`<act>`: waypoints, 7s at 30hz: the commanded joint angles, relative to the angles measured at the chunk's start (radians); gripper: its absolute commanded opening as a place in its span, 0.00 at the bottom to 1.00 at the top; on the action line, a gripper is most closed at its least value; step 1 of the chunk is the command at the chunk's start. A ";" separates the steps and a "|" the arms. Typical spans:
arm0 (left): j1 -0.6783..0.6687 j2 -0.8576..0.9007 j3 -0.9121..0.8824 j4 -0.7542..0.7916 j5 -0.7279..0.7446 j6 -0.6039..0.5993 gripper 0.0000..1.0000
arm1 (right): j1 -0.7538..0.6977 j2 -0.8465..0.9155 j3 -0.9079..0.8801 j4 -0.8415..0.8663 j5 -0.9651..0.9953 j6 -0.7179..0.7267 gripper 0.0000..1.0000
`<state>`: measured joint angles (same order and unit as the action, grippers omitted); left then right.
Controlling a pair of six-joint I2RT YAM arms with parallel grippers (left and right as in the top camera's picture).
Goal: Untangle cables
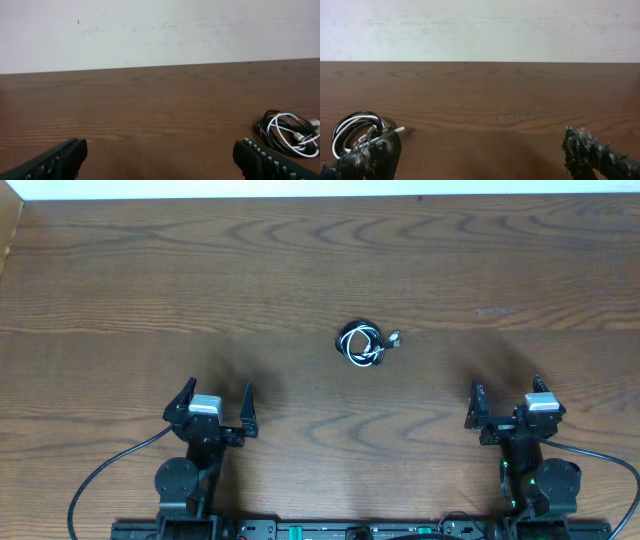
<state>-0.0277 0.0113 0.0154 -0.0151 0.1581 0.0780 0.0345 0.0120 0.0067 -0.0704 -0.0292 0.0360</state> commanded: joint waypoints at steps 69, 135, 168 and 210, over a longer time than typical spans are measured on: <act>0.005 0.013 0.039 -0.092 0.032 -0.188 0.98 | 0.006 -0.003 -0.001 0.011 -0.004 -0.007 0.99; -0.292 1.500 1.166 -0.498 0.024 -0.243 0.98 | 0.006 1.034 0.830 -0.595 -0.217 0.117 0.99; -0.526 1.921 1.162 -0.274 -0.029 -0.327 0.54 | 0.006 1.034 0.830 -0.612 -0.217 0.117 0.99; -0.395 1.733 1.161 -0.533 0.920 -0.240 0.07 | 0.007 1.181 0.829 -0.683 -0.608 0.116 0.97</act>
<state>-0.4458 1.7432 1.1728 -0.5499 0.9833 -0.1532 0.0345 1.1740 0.8165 -0.7471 -0.5362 0.1493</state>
